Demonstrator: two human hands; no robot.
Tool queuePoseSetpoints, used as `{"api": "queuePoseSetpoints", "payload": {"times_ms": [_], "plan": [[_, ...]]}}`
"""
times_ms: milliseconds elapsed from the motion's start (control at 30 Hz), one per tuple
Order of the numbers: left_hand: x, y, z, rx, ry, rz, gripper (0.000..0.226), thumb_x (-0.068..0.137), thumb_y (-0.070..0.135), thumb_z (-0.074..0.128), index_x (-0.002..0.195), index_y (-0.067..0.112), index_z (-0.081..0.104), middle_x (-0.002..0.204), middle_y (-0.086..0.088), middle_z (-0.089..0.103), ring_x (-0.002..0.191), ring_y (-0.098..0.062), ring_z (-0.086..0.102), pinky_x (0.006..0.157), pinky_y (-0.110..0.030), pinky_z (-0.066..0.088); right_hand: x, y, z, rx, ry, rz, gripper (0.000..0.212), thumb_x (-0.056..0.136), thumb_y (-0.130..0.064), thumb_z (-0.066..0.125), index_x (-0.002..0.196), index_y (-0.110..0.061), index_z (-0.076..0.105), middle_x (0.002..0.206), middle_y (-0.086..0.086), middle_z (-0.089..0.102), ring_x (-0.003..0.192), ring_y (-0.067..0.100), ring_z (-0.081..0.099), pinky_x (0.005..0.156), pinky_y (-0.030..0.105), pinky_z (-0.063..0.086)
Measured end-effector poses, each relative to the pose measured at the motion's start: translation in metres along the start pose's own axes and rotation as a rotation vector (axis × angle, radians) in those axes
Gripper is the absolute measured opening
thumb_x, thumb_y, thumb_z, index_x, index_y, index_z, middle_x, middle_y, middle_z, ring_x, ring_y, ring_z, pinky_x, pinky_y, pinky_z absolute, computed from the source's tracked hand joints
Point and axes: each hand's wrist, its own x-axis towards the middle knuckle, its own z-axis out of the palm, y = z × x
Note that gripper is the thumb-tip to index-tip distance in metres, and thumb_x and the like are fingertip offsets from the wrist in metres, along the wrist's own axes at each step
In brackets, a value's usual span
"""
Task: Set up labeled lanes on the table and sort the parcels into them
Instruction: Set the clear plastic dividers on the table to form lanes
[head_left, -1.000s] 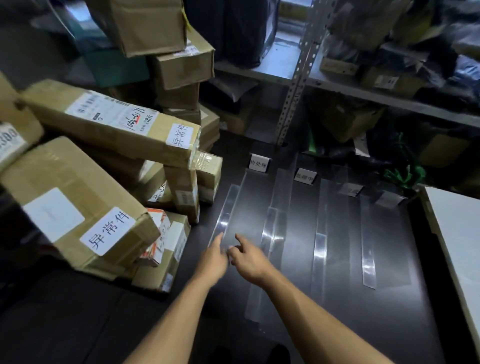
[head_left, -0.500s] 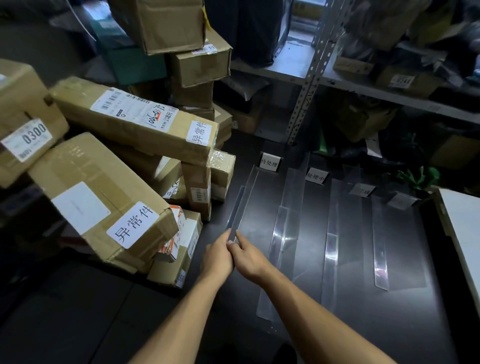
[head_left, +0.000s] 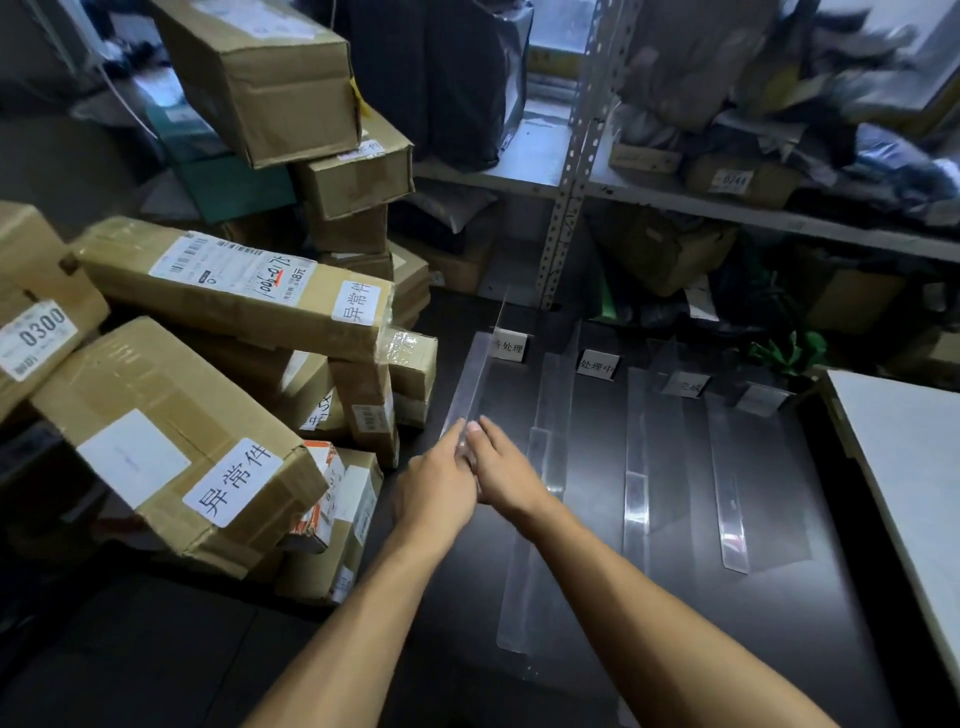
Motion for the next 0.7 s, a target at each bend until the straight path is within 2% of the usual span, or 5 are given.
{"api": "queuePoseSetpoints", "payload": {"times_ms": [133, 233, 433, 533, 700], "plan": [[-0.017, 0.041, 0.003, 0.048, 0.066, 0.118, 0.041, 0.104, 0.037, 0.028, 0.143, 0.044, 0.04, 0.116, -0.01, 0.068, 0.108, -0.031, 0.062, 0.085, -0.041, 0.049, -0.007, -0.018, -0.036, 0.085, 0.045, -0.077, 0.053, 0.095, -0.057, 0.041, 0.138, -0.027, 0.045, 0.138, -0.009, 0.049, 0.129, 0.012, 0.047, 0.115, 0.046, 0.034], [-0.027, 0.071, 0.01, -0.024, 0.064, 0.192, 0.041, 0.103, 0.041, 0.029, 0.142, 0.051, 0.034, 0.113, -0.006, 0.069, 0.104, -0.028, 0.064, 0.087, -0.042, 0.053, -0.017, -0.026, -0.067, 0.134, 0.104, -0.115, 0.063, 0.088, -0.054, 0.043, 0.146, -0.028, 0.042, 0.147, -0.005, 0.05, 0.133, 0.014, 0.048, 0.114, 0.044, 0.037], [-0.049, 0.139, 0.059, -0.29, -0.333, 0.265, 0.051, 0.098, 0.042, 0.039, 0.138, 0.068, 0.02, 0.133, 0.007, 0.063, 0.12, -0.017, 0.058, 0.092, -0.025, 0.041, -0.055, -0.006, -0.168, 0.123, 0.174, -0.142, 0.048, 0.093, -0.039, 0.037, 0.141, -0.039, 0.044, 0.123, -0.003, 0.067, 0.115, 0.023, 0.062, 0.102, 0.055, 0.047], [-0.073, 0.17, 0.094, -0.427, -0.508, 0.276, 0.057, 0.096, 0.037, 0.044, 0.14, 0.065, 0.023, 0.123, 0.016, 0.062, 0.102, 0.0, 0.059, 0.076, -0.012, 0.043, -0.078, 0.02, -0.216, 0.149, 0.215, -0.133, 0.04, 0.095, -0.032, 0.037, 0.128, -0.047, 0.054, 0.112, -0.004, 0.071, 0.099, 0.023, 0.07, 0.096, 0.054, 0.052], [-0.113, 0.203, 0.154, -0.582, -0.708, 0.233, 0.062, 0.089, 0.032, 0.054, 0.142, 0.058, 0.032, 0.123, 0.014, 0.061, 0.11, -0.004, 0.059, 0.087, -0.025, 0.05, -0.109, 0.077, -0.272, 0.092, 0.335, -0.033, 0.044, 0.097, -0.035, 0.039, 0.14, -0.044, 0.044, 0.104, -0.035, 0.065, 0.087, -0.011, 0.066, 0.081, 0.022, 0.05]]}}
